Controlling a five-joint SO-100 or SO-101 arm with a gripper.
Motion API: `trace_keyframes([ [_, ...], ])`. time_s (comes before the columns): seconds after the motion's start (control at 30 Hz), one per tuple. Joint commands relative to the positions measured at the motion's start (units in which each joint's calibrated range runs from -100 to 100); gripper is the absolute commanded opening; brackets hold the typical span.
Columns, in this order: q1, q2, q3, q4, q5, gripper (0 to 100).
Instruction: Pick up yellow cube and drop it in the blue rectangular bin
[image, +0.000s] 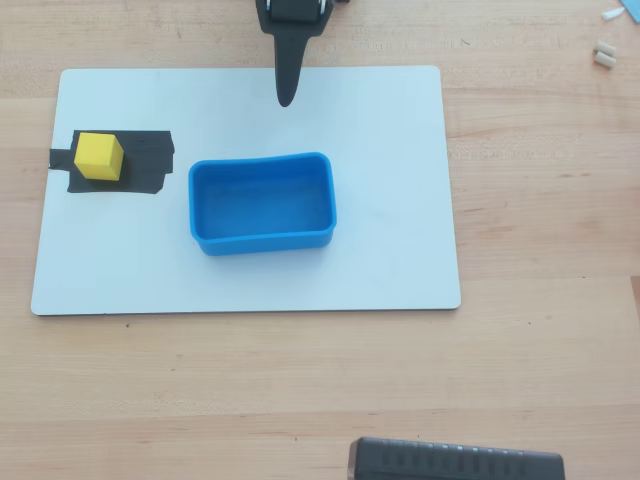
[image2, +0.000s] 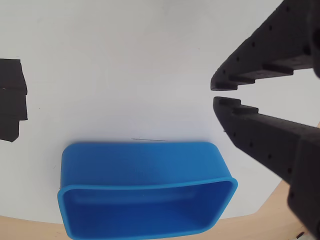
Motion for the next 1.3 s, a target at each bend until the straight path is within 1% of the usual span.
trace_keyframes([
  [0.0, -0.6, -1.08, -0.28, 0.34, 0.2, 0],
  [0.7, -1.46, -1.08, -0.28, 0.34, 0.63, 0],
  [0.8, -1.63, -0.43, -3.91, 1.17, 1.22, 0],
  [0.93, -0.86, 10.35, -11.73, -0.9, 1.81, 0],
  [1.03, 0.17, 18.99, -19.91, -0.4, 1.81, 0],
  [1.13, 4.29, 33.85, -31.82, 0.34, 2.34, 0],
  [1.27, 10.47, 47.04, -43.64, 0.51, 5.13, 0],
])
